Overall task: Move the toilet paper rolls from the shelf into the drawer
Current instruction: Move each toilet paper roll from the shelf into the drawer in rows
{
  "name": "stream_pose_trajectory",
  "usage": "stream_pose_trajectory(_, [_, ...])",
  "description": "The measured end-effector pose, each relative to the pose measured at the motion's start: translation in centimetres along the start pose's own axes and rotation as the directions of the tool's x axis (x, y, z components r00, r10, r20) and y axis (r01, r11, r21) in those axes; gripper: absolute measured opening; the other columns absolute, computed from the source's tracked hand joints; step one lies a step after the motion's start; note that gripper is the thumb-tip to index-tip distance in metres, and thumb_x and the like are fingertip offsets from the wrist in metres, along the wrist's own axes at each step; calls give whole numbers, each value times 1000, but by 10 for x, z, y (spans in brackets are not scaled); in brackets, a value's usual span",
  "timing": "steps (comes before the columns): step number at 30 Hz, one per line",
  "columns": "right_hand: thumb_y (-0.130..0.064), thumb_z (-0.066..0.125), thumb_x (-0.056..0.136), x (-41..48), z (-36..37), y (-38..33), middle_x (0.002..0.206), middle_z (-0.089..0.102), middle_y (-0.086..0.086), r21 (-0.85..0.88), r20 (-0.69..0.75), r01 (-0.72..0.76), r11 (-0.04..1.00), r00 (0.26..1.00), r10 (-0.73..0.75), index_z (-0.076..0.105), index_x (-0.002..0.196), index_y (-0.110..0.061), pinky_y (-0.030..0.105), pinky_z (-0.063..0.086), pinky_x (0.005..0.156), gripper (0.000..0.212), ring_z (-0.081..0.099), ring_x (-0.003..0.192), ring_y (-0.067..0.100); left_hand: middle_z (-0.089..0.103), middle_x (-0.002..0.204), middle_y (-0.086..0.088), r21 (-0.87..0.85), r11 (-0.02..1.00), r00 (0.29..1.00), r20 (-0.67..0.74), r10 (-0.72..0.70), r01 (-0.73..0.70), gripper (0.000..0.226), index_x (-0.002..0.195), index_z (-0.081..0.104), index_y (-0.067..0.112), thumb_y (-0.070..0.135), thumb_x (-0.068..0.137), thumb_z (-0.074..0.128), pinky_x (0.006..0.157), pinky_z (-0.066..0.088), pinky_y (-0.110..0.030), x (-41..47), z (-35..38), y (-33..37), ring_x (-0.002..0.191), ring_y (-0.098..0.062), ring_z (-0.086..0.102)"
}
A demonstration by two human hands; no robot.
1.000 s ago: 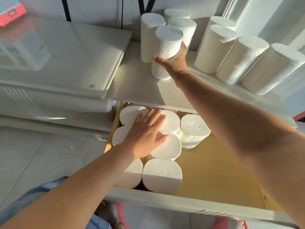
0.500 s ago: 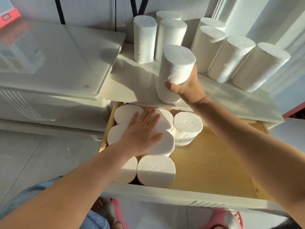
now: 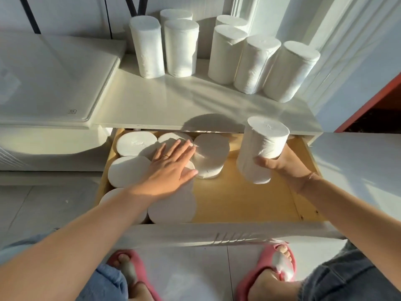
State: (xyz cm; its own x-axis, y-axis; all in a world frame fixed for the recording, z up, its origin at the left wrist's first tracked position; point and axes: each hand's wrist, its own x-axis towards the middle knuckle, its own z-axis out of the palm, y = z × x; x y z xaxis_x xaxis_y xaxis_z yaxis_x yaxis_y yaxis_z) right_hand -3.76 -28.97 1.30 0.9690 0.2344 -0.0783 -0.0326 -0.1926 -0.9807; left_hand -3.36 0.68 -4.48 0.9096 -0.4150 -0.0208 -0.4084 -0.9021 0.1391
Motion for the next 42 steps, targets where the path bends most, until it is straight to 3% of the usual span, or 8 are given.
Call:
stream_pose_trajectory(4, [-42, 88, 45, 5, 3, 19, 130, 56, 20, -3, -38, -1, 1000, 999, 1, 39, 139, -11, 42, 48, 102, 110, 55, 121, 31, -18, 153, 13, 22, 1000, 1000, 11, -7, 7, 74, 149, -1, 30, 68, 86, 0, 113, -15, -36, 2, 2, 1, 143, -8, -15])
stream_pose_trajectory(12, [-12, 84, 60, 12, 3, 69, 128, 54, 0, -269, -158, -228, 936, 969, 190, 31, 140, -22, 39, 47, 103, 96, 52, 120, 17, -18, 147, 20, -40, 999, 1000, -19, -25, 24, 85, 149, 1, 32, 72, 75, -5, 112, -17, -33, -3, 0, 5, 142, -5, -15])
stream_pose_trajectory(18, [1, 81, 67, 14, 0, 73, 132, 53, 5, -172, -108, -287, 942, 956, 271, 32, 143, -19, 41, 49, 100, 92, 48, 126, 23, -21, 146, 21, -36, 999, 1000, -17, -10, 10, 83, 148, -2, 33, 73, 77, -6, 102, -30, -24, -4, 1, 4, 136, 0, -22])
stream_pose_trajectory(20, [-11, 84, 65, 14, -2, 64, 128, 54, -4, -56, -55, -333, 941, 942, 331, 35, 139, -29, 36, 50, 88, 90, 48, 120, 19, -20, 148, 20, -29, 999, 1000, -17, 14, -14, 82, 148, -3, 32, 74, 78, -7, 101, -31, -23, -4, 2, 3, 137, -1, -22])
stream_pose_trajectory(24, [-54, 68, 75, 25, -10, 43, 143, 44, -7, 90, -41, -522, 848, 849, 527, 36, 140, -35, 61, 28, 103, 74, 37, 130, 20, -18, 150, 18, -42, 998, 999, -30, 41, -42, 82, 149, -2, 31, 74, 79, -6, 102, -31, -23, -4, 2, 1, 138, -3, -22])
stream_pose_trajectory(33, [-44, 43, 98, 47, -7, 21, 110, 58, 14, -269, -148, -588, 762, 808, 571, 39, 134, -20, 40, 59, 73, 43, 65, 83, 29, -12, 156, 14, -93, 996, 1000, 3, -7, 7, 67, 149, 0, 31, 62, 92, 17, 110, -22, -30, -6, -5, 8, 141, -5, -20])
stream_pose_trajectory(39, [-26, 36, 99, 25, -5, 21, 74, 61, 22, -50, 20, -680, 731, 731, 682, 40, 124, -1, 36, 60, 58, 36, 65, 54, 29, -12, 156, 12, -83, 996, 1000, -3, 20, -20, 80, 150, 0, 28, 71, 82, 3, 112, -20, -34, -8, -6, 7, 142, -8, -18])
stream_pose_trajectory(42, [-24, 40, 98, 14, 1, 25, 83, 62, 24, -105, 24, -709, 697, 699, 715, 41, 123, 2, 38, 60, 64, 36, 66, 62, 30, -12, 156, 11, -87, 995, 999, -15, 39, -40, 83, 150, 0, 27, 71, 80, -1, 113, -19, -35, -9, -5, 6, 142, -8, -18])
